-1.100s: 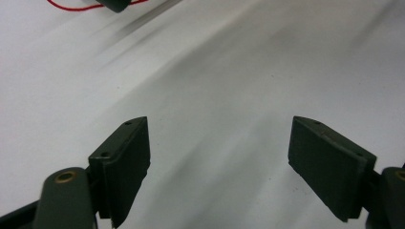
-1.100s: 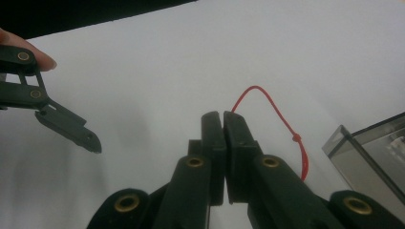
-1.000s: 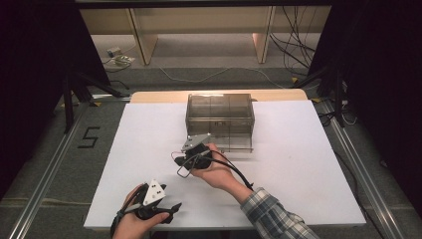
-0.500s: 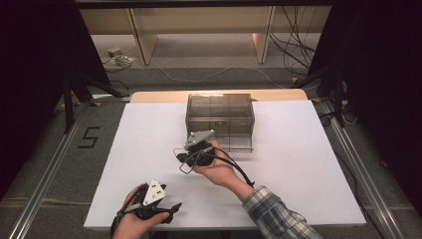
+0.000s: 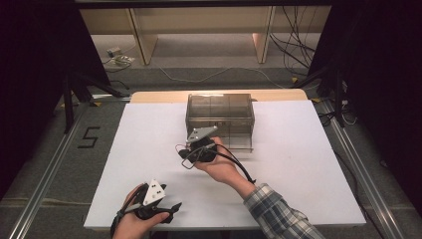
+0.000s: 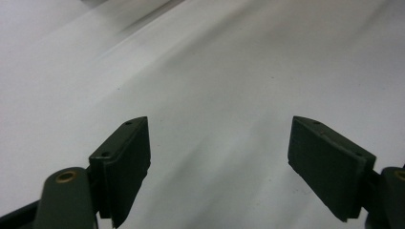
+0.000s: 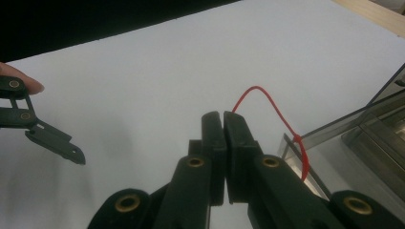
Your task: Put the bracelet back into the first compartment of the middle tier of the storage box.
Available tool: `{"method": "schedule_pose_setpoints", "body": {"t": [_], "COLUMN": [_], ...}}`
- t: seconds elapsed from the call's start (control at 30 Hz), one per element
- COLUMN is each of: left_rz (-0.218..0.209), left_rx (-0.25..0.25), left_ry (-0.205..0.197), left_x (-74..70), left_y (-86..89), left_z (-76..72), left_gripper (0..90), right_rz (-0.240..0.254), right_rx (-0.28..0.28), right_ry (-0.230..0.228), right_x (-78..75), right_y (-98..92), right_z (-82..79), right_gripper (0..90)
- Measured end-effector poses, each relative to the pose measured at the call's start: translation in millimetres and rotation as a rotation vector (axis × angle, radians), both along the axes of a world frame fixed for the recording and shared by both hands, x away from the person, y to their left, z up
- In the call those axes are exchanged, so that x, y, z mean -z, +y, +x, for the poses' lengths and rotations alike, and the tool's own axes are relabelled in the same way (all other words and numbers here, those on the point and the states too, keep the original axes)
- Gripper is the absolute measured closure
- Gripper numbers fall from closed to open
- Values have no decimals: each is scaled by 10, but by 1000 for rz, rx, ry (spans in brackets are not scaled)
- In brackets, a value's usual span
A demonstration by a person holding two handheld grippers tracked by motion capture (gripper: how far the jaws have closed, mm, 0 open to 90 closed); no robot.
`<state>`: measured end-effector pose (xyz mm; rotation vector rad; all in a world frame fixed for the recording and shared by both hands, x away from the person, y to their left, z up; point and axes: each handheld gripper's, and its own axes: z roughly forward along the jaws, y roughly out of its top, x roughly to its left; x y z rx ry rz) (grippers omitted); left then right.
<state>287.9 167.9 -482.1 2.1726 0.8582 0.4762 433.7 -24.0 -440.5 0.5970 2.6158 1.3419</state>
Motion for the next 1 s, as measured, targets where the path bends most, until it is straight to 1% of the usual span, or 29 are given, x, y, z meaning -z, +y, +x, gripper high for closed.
{"method": "schedule_pose_setpoints", "body": {"t": [0.5, 1.0], "left_rz": [-4, -5], "left_rx": [-3, -2], "left_ry": [-2, -2], "left_x": [-5, -5], "left_y": [1, -2], "left_z": [2, 2], "left_gripper": [214, 214], "right_rz": [9, 7], "right_rx": [25, 55], "right_ry": [-2, 4], "right_x": [-75, -99], "right_y": [-51, -105], "right_z": [73, 162], "right_gripper": [886, 886]}}
